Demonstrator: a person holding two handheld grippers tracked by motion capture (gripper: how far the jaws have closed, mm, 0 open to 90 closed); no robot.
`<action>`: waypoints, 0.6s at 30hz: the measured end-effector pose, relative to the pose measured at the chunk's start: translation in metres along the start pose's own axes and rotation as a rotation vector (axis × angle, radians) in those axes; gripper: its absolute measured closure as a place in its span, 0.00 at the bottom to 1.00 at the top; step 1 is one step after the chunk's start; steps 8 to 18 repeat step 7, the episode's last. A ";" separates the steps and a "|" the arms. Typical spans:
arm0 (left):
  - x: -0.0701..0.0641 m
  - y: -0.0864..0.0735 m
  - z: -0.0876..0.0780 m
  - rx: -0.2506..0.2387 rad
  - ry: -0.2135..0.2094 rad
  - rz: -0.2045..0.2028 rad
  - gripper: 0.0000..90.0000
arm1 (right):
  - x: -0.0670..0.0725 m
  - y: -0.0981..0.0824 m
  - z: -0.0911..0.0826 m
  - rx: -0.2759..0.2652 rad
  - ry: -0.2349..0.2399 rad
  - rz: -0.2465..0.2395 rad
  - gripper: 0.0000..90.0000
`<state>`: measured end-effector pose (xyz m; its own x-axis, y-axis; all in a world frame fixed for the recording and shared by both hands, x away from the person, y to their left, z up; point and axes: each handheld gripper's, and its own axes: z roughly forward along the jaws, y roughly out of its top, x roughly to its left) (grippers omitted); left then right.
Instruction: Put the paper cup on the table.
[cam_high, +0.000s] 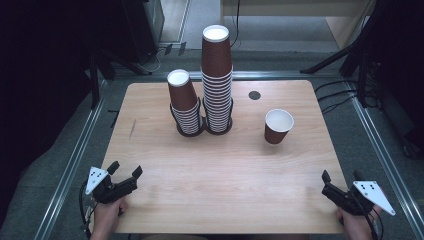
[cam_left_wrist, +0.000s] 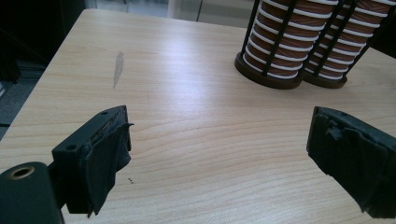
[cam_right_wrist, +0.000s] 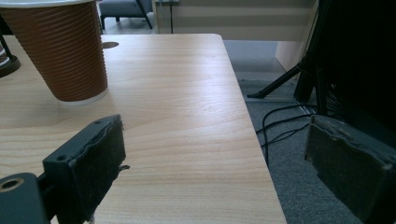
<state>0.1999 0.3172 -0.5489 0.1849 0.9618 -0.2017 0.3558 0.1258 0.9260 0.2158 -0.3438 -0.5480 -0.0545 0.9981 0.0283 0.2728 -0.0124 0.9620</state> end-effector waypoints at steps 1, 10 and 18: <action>0.000 0.000 0.000 0.000 0.000 0.000 0.07 | 0.000 0.000 0.000 0.001 0.001 0.001 0.06; 0.000 0.000 0.000 0.004 0.003 -0.002 0.07 | 0.000 0.000 0.000 0.003 0.006 0.004 0.06; 0.000 0.000 0.000 0.004 0.003 -0.002 0.07 | 0.000 0.000 0.000 0.003 0.006 0.004 0.06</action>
